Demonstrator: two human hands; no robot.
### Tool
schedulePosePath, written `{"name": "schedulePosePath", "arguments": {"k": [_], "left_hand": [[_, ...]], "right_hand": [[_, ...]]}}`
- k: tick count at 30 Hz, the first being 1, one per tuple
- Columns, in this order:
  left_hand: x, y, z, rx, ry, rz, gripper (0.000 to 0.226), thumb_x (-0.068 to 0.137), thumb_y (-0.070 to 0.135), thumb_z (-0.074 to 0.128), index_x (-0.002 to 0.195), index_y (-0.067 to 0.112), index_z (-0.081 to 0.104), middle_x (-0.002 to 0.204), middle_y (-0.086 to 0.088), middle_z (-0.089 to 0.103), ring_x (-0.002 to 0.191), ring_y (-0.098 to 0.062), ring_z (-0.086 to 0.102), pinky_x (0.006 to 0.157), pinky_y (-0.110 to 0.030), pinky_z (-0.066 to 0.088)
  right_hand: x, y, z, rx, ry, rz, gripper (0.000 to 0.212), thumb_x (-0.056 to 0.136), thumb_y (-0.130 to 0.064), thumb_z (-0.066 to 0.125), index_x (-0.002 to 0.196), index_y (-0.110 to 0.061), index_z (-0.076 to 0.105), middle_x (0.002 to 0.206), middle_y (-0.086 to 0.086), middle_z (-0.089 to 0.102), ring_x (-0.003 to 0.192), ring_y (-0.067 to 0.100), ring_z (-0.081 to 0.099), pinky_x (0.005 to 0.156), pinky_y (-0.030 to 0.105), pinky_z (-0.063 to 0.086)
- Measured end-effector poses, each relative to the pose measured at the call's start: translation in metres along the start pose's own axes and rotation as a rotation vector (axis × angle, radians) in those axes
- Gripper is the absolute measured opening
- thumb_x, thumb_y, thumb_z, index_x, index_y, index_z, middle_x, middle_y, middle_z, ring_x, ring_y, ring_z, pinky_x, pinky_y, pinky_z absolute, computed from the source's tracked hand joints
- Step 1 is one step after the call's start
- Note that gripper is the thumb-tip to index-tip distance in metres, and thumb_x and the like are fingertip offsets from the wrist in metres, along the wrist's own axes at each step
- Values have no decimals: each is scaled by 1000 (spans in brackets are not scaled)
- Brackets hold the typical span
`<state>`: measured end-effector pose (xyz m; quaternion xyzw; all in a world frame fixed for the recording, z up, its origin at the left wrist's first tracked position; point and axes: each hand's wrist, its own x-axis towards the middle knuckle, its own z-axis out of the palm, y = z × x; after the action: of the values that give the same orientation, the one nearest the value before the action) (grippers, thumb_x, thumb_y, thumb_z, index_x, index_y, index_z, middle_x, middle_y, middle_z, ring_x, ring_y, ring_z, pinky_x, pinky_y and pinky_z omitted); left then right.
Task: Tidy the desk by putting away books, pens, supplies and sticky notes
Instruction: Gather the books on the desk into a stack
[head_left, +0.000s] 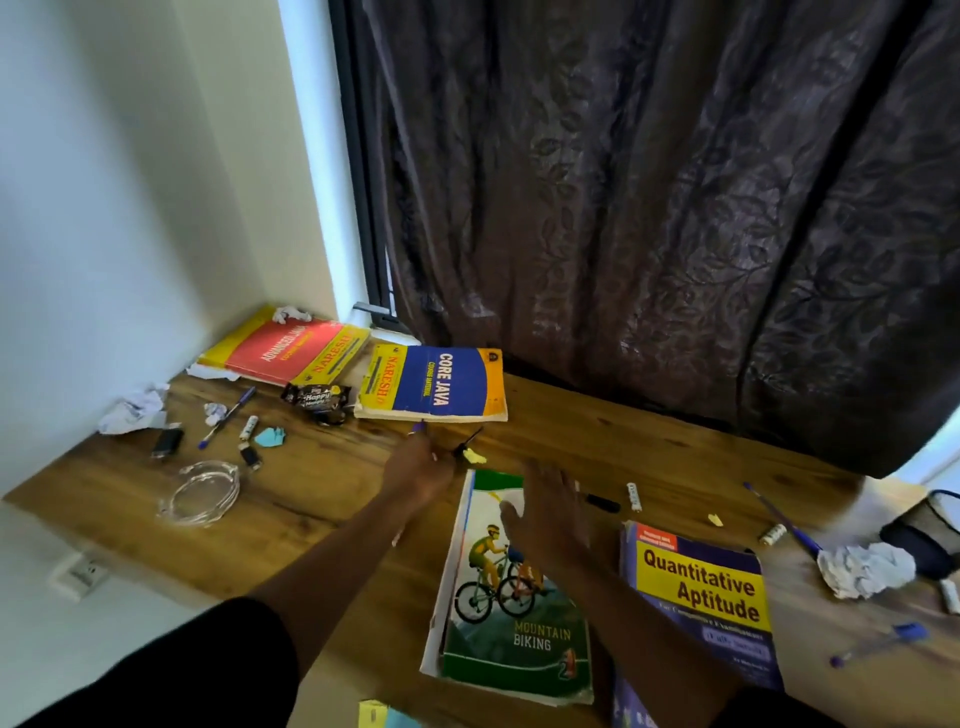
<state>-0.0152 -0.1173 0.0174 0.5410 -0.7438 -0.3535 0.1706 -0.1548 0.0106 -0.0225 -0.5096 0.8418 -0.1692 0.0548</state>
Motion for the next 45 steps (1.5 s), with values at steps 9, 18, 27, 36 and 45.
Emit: {"name": "schedulePosePath", "arguments": {"k": [9,18,27,36,45], "left_hand": [[117,-48,-67,-123,63,-153,35,90,28,69,114,3,65,105,-7,68,104,-33,66,75,-31,46],[229,-129,-153,-626,218,-525,46,73,39,62,106,8,58,121,-21,64,109,-41,65,91,-46,56],[296,-181,-171,-962,273,-701,46,85,29,62,125,8,58,110,-9,65,91,-29,63,84,-40,57],[307,-173,-186,-1178,228,-833,48,92,23,72,135,12,53,125,-7,60,111,-23,60,94,-41,48],[328,-177,-199,-1158,307,-708,41,94,-1,54,135,1,49,126,-21,64,92,-30,67,47,-42,55]], "right_hand": [[105,-62,10,117,-35,-85,56,95,-37,64,145,-20,47,147,4,49,136,23,45,110,38,42],[207,-168,60,161,-170,-228,57,99,-38,62,150,-20,45,153,2,45,142,25,38,115,39,36],[268,-250,102,182,-425,-255,54,99,-22,58,152,-24,45,155,8,46,140,29,44,110,37,41],[300,-273,132,354,-443,-106,45,100,-14,52,141,-29,56,149,10,52,113,29,63,76,29,51],[311,-286,117,465,-339,-77,33,98,-20,56,129,-24,66,136,7,60,107,29,64,87,39,58]]}}
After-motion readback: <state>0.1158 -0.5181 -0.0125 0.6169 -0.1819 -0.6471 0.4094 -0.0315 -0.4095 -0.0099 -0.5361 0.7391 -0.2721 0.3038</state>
